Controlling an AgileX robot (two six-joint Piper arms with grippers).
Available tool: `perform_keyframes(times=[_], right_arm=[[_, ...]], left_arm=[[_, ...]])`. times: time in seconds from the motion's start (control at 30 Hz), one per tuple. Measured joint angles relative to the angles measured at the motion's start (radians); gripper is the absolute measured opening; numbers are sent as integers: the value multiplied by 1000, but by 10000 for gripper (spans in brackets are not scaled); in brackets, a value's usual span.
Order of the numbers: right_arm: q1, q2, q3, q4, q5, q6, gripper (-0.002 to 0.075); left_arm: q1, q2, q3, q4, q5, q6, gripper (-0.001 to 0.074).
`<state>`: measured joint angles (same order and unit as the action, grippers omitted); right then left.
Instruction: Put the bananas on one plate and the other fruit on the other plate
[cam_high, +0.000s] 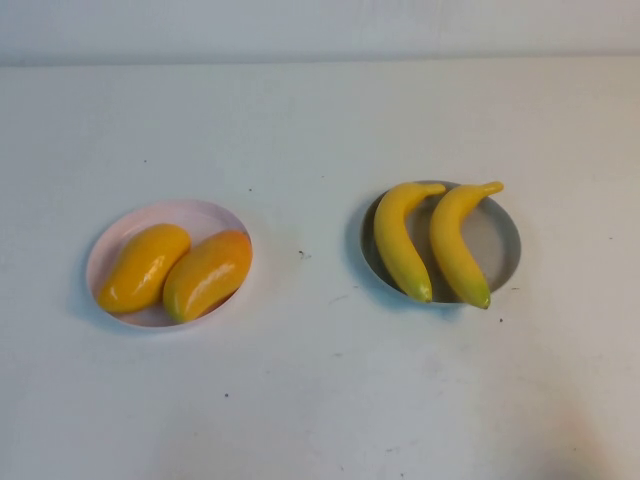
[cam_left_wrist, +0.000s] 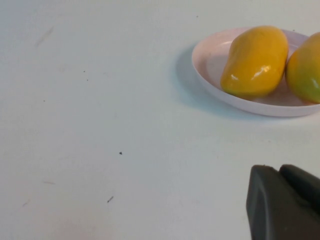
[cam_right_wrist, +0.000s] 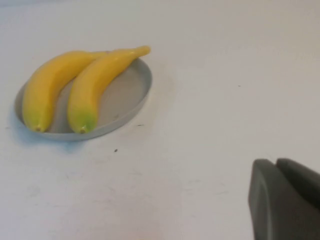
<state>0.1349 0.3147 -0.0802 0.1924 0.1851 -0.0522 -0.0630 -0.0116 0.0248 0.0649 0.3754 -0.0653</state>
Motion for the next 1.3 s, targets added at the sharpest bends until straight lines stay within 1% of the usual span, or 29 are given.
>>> perform_keyframes(times=[0.13,0.23,0.3,0.53,1.3], right_arm=[[-44,-182,100,-2,-7,0,-15],[-56,-288,104,-35,27,0,-15],[-56,-317,104,-69,53,-2,-15],[-56,-322,104,-118,158,-2,-15],[-59,-322,104,-124,165,-2,-15]], left_arm=[[0,0,0,0,0,0,1],[0,0,0,0,0,0,1],[0,0,0,0,0,0,1],[0,0,0,0,0,0,1],[0,0,0,0,0,0,1]])
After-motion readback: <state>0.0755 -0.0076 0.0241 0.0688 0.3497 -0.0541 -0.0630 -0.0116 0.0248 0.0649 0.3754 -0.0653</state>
